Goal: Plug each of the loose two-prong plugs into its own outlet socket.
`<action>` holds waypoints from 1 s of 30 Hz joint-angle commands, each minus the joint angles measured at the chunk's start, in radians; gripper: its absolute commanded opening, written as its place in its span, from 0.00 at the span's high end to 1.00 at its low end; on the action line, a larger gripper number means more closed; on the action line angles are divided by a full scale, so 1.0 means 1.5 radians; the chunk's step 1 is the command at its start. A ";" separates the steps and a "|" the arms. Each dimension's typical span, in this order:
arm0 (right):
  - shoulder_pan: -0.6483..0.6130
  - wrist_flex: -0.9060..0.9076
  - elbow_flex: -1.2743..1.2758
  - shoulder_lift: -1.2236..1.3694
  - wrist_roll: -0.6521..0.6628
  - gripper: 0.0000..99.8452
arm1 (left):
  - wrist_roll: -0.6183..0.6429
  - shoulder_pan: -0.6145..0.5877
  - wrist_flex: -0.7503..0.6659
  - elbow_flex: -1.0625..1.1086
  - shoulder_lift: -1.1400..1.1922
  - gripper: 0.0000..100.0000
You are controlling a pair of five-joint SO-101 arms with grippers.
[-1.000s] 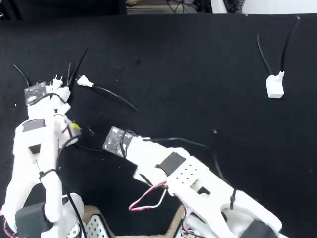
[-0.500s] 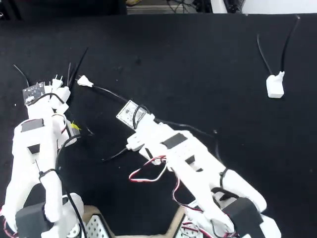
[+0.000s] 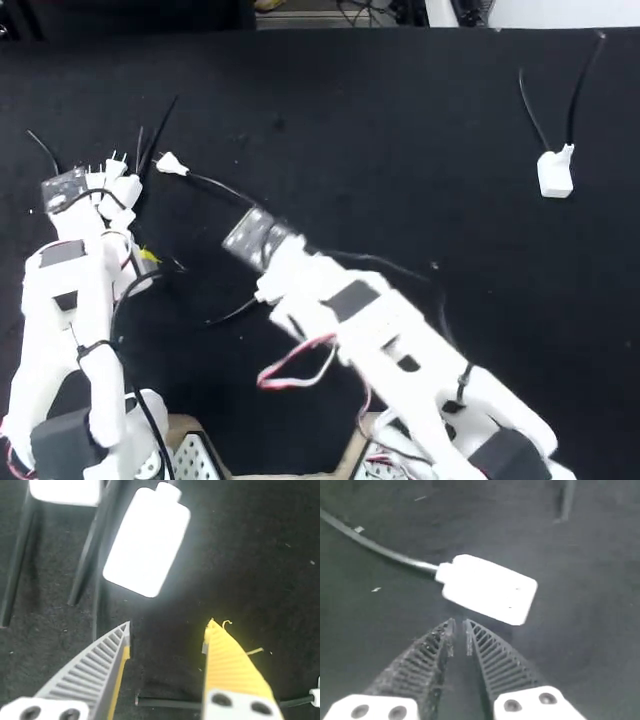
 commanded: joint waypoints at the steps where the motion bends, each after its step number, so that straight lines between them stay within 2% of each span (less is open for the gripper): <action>1: -0.097 -0.017 0.001 0.003 -0.011 0.97 | 0.005 -0.015 0.000 -0.039 -0.016 0.76; 6: -0.121 -0.098 -0.035 0.135 -0.011 0.97 | 0.005 -0.018 0.003 -0.039 -0.019 0.76; 13: -0.110 -0.102 -0.145 0.275 -0.007 0.97 | 0.005 -0.019 0.003 -0.039 -0.019 0.76; 18: -0.090 -0.101 -0.183 0.290 -0.007 0.97 | 0.005 -0.019 0.003 -0.035 -0.019 0.76; 25: 0.017 -0.107 -0.216 0.295 -0.010 0.97 | 0.005 -0.018 0.003 -0.035 -0.019 0.76; 30: 0.024 -0.124 -0.214 0.295 -0.011 0.97 | 0.005 -0.018 0.003 -0.035 -0.019 0.76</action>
